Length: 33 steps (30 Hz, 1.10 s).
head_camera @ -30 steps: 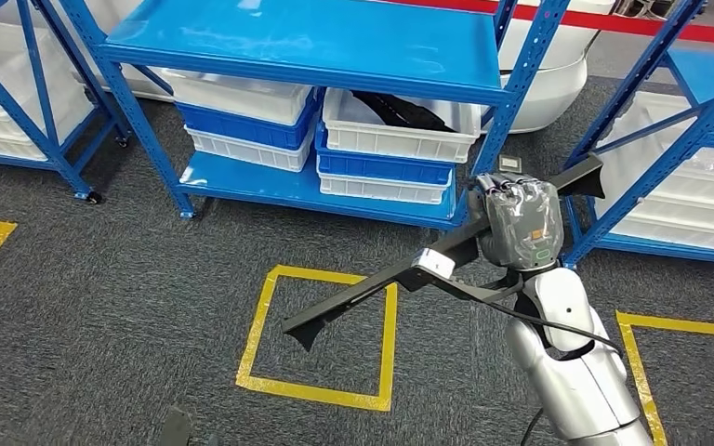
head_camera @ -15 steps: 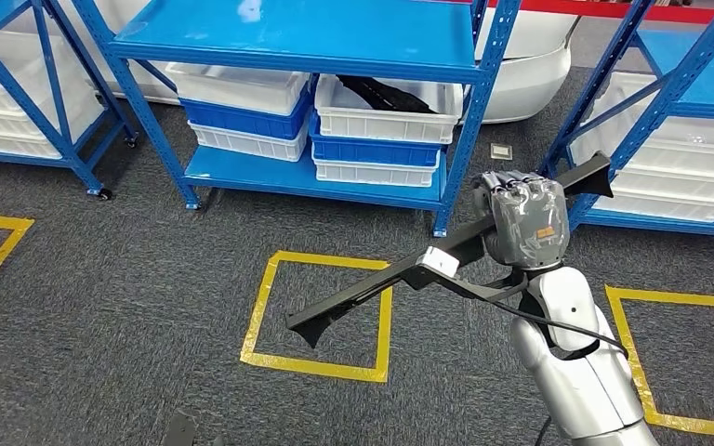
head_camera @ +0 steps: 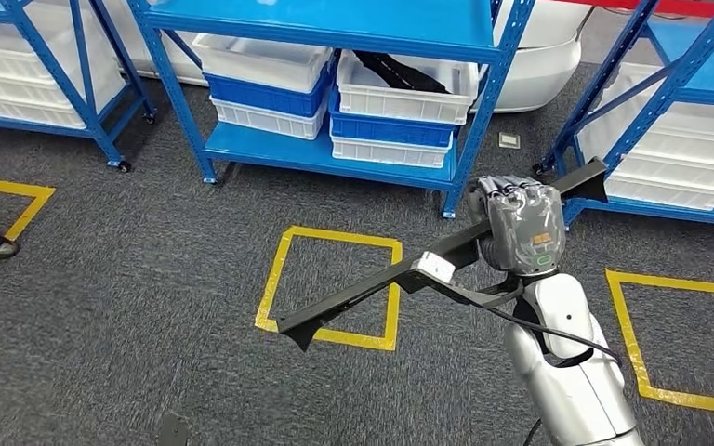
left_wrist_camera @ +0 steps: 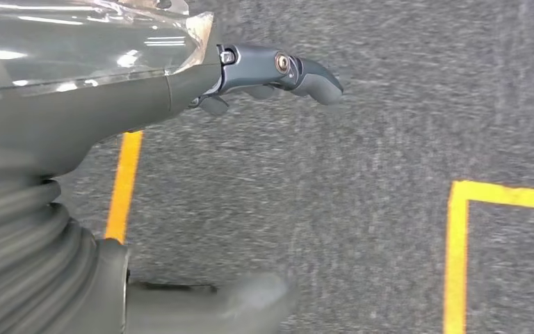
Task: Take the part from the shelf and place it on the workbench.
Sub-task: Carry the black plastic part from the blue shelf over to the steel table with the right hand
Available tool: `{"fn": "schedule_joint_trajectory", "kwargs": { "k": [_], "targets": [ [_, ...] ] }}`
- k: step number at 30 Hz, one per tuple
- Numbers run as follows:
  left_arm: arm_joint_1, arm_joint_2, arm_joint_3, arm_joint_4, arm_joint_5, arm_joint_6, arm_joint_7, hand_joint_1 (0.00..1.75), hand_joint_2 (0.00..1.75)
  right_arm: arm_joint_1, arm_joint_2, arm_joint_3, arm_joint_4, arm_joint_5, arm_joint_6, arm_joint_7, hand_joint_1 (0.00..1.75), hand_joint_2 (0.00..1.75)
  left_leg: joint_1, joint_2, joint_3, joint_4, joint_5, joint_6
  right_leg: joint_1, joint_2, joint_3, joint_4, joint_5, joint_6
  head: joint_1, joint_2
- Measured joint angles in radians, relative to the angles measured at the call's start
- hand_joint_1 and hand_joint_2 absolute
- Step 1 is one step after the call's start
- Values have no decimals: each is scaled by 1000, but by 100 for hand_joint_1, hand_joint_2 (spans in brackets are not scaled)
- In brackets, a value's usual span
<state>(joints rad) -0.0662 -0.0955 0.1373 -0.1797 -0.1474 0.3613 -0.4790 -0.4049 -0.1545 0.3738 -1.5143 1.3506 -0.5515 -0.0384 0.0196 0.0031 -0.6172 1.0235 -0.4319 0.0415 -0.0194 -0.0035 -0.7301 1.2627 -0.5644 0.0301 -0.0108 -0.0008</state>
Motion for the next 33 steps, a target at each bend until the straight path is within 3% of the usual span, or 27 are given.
{"fn": "schedule_joint_trajectory", "kwargs": {
  "k": [1,2,3,4,6,8,10,11,12,14,15,16,17,18,19,21,22,23,25,26,27,29,31,32,33],
  "targets": [
    [0,-1,2,0,0,0,-1,0,175,-1,3,0,1,-9,5,1,175,175,0,0,-19,1,15,-2,0,0,6,41,2,10,0,0],
    [1,-1,4,0,1,-1,-3,0,175,-4,7,0,3,-22,12,0,175,175,0,1,-39,1,30,-5,-1,0,26,55,24,23,0,0],
    [1,-1,6,0,2,-2,-4,0,175,-9,12,0,5,-39,21,-3,175,175,1,3,-58,2,45,-9,-2,0,63,34,50,34,0,0],
    [0,-2,8,0,2,-2,-4,0,175,-17,16,0,6,-57,29,-7,175,175,2,3,-74,2,60,-15,-4,0,115,-20,62,39,0,0],
    [0,-2,9,0,2,-3,-4,0,175,-41,22,-2,6,-93,41,-18,175,175,2,5,-97,1,89,-28,4,2,233,-180,30,27,-1,0],
    [0,-1,11,0,0,-5,-4,0,175,-59,25,-6,8,-130,42,-29,175,175,0,4,-104,-6,118,-38,9,5,279,-268,0,12,-2,0],
    [3,1,13,0,-5,-7,-4,0,175,-62,24,-11,11,-161,36,-41,175,175,2,0,-113,-7,127,-45,1,5,259,-263,17,4,-4,0],
    [4,2,13,0,-8,-8,-3,0,175,-60,23,-15,12,-172,31,-46,175,175,3,-2,-122,10,101,-48,-1,2,250,-259,27,-5,-6,0],
    [5,2,12,0,-10,-10,0,0,175,-58,21,-19,13,-180,27,-50,175,175,5,-4,-134,47,54,-51,-3,0,237,-258,39,-17,-8,0],
    [5,2,12,0,-17,-12,4,0,175,-49,19,-27,13,-188,19,-55,175,175,6,-5,-161,178,-62,-55,2,-2,209,-255,66,-34,-9,0],
    [4,2,12,0,-19,-13,6,0,175,-42,18,-30,13,-190,16,-56,175,175,5,-5,-169,248,-95,-55,5,-2,191,-254,81,-36,-10,0],
    [3,2,12,0,-22,-14,8,0,175,-35,17,-33,13,-191,14,-57,175,175,5,-5,-168,298,-102,-54,7,-2,173,-253,94,-37,-9,0],
    [2,2,12,0,-24,-16,10,0,175,-27,15,-37,13,-191,14,-57,175,175,5,-5,-152,318,-87,-52,9,-2,156,-252,107,-36,-10,0],
    [1,2,12,0,-25,-19,12,0,175,-20,14,-40,13,-192,13,-57,175,175,5,-5,-120,301,-63,-49,10,-1,140,-250,118,-35,-10,0],
    [-1,2,12,0,-27,-22,11,0,175,-15,12,-44,12,-193,13,-57,175,175,5,-6,-68,250,-46,-44,11,0,126,-249,129,-33,-10,0],
    [-6,3,12,-3,-30,-30,4,0,175,-8,9,-53,7,-194,11,-58,175,175,1,-6,56,96,-69,-34,16,1,108,-247,145,-24,-9,0],
    [-8,4,12,-4,-31,-33,-1,0,175,-7,7,-58,3,-195,8,-59,175,175,-2,-6,99,34,-90,-30,18,1,105,-246,153,-18,-8,0],
    [-10,4,12,-6,-33,-35,-3,0,175,-5,6,-63,-1,-194,6,-61,175,175,-6,-6,119,-2,-105,-27,19,0,103,-248,161,-11,-8,0],
    [-11,2,12,-6,-37,-37,-4,0,175,-1,3,-70,-7,-188,3,-64,175,175,-10,-3,115,-20,-94,-15,20,0,95,-248,174,3,-8,0],
    [-11,1,12,-6,-39,-36,-3,0,175,3,1,-73,-10,-180,3,-66,175,175,-10,-1,108,-24,-82,-7,19,0,83,-235,165,6,-8,0],
    [-11,1,12,-6,-40,-35,-3,0,175,7,-1,-75,-13,-171,4,-66,175,175,-8,0,99,-28,-69,0,18,1,66,-204,143,5,-6,0],
    [-12,1,12,-6,-43,-34,-1,0,175,15,-6,-79,-17,-152,5,-67,175,175,-7,-2,72,-28,-46,7,13,2,14,-80,68,1,-1,0],
    [-11,0,12,-6,-46,-34,2,0,175,25,-9,-80,-19,-138,6,-65,175,175,-7,-7,45,-27,-26,4,9,2,-13,29,16,8,1,0],
    [-10,-1,12,-6,-48,-34,3,0,175,30,-10,-80,-20,-134,7,-64,175,175,-7,-12,34,-27,-18,1,7,2,2,32,11,15,2,0],
    [-10,-1,12,-6,-49,-34,3,0,175,34,-11,-80,-21,-131,7,-63,175,175,-6,-17,26,-26,-10,-2,5,3,40,-11,21,23,2,0]
  ]
}}
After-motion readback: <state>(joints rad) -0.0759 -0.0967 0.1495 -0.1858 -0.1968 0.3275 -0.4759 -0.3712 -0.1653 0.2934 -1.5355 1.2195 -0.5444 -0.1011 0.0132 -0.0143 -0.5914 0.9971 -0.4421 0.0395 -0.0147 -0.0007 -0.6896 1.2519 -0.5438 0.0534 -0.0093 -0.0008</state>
